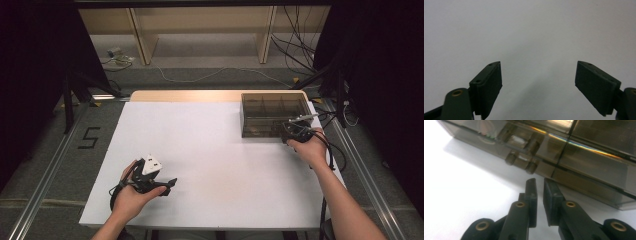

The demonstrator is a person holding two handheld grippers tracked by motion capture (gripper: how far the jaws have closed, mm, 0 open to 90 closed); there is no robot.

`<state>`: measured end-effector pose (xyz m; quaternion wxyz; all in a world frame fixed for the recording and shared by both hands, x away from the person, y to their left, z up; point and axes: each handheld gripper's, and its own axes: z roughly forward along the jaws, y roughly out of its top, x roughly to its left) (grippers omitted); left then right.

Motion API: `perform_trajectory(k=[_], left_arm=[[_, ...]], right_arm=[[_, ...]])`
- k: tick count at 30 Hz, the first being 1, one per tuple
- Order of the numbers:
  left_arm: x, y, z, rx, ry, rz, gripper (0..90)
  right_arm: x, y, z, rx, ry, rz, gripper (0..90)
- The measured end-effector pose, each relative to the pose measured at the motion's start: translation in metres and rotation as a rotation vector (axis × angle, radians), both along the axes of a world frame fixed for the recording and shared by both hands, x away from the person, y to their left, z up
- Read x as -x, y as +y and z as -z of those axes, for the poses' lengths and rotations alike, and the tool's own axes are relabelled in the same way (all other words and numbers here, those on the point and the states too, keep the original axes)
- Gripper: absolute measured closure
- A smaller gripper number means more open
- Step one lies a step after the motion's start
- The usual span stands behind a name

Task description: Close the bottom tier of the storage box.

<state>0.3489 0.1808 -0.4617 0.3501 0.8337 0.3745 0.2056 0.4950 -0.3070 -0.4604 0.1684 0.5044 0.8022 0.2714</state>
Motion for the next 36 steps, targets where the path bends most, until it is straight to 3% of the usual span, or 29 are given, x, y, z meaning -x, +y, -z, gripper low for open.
perform_trajectory(k=[5,9,22,26,36], left_arm=[[0.000,0.000,0.000,-0.002,0.001,0.000,21.6],[0.000,0.000,0.000,-0.001,0.002,0.002,21.6],[0.001,-0.001,0.001,-0.001,0.005,0.002,21.4],[0.000,-0.001,0.001,0.000,0.007,0.002,21.4],[0.000,0.000,0.002,-0.004,0.018,0.005,21.0]], right_arm=[[0.012,0.000,-0.003,-0.018,-0.001,-0.024,69.2],[0.023,0.004,-0.004,0.002,-0.013,-0.044,62.3],[0.056,0.005,-0.011,-0.090,-0.054,-0.051,41.0],[0.066,0.009,-0.010,-0.121,-0.057,-0.085,33.5],[0.094,0.022,-0.009,-0.145,-0.091,-0.190,25.4]])
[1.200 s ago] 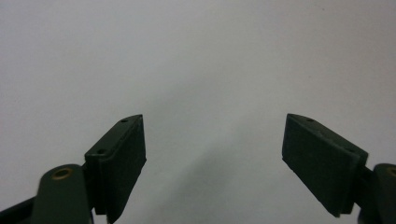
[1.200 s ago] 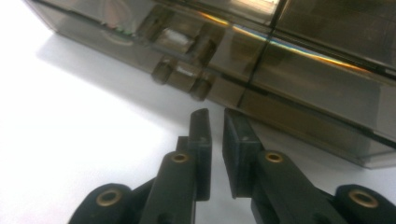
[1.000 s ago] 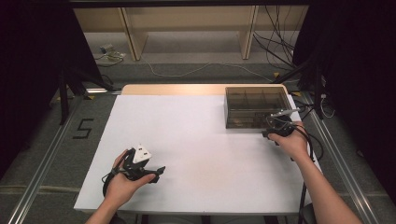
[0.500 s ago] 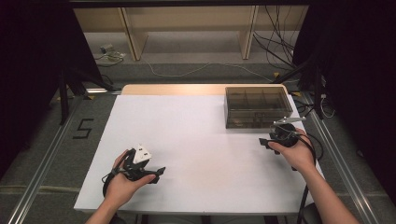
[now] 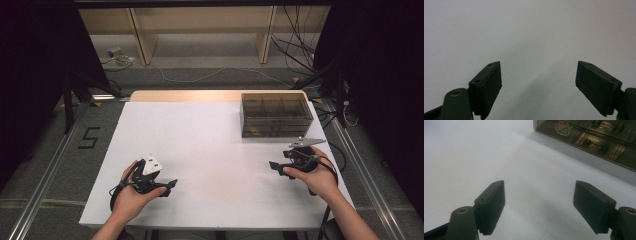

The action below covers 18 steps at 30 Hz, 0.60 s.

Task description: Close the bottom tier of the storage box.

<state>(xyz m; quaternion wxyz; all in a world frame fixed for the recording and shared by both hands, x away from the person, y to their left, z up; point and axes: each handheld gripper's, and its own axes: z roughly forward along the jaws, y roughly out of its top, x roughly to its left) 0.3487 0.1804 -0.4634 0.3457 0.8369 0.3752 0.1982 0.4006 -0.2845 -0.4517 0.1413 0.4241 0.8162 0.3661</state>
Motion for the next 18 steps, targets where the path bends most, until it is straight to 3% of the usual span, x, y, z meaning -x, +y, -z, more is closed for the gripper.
perform_trajectory(k=[7,18], left_arm=[[0.000,0.000,0.001,0.002,0.001,-0.001,20.6],[0.000,-0.001,0.002,-0.002,0.008,-0.002,19.6]], right_arm=[[0.016,-0.001,0.004,-0.021,0.010,-0.041,23.6],[0.047,-0.004,0.006,-0.030,-0.013,-0.108,22.6]])
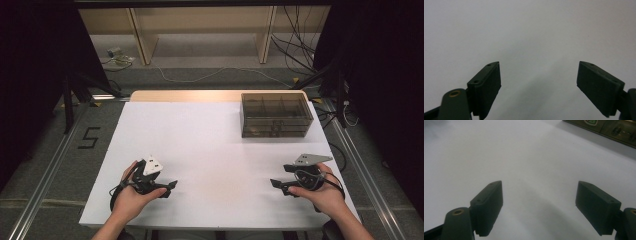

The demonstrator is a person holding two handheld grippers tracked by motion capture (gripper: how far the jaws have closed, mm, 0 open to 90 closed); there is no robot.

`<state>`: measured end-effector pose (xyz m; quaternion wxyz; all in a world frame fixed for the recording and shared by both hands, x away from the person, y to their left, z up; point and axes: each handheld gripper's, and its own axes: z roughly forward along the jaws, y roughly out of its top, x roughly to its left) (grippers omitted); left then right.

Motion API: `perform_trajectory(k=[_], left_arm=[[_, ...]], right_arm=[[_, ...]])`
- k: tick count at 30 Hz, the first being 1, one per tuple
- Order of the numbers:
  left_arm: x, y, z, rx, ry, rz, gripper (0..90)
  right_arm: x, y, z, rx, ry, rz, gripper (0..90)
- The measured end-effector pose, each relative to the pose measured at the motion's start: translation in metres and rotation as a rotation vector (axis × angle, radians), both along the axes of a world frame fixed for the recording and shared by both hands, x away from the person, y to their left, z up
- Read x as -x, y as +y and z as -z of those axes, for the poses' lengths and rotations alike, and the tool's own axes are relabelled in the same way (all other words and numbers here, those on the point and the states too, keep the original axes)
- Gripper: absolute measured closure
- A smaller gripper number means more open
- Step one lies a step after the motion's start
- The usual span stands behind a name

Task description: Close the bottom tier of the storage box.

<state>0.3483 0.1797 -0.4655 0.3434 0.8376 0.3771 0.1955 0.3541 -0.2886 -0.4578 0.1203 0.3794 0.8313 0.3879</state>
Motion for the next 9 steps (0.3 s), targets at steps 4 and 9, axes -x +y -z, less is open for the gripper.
perform_trajectory(k=[4,9], left_arm=[[-0.0010,0.0001,0.0003,-0.008,-0.002,0.006,19.4],[-0.0018,0.0007,0.0017,-0.025,-0.015,0.011,19.1]], right_arm=[[0.0061,-0.0030,0.0005,-0.005,-0.003,-0.005,22.7],[0.0062,-0.0017,-0.0001,-0.007,-0.004,-0.012,22.9]])
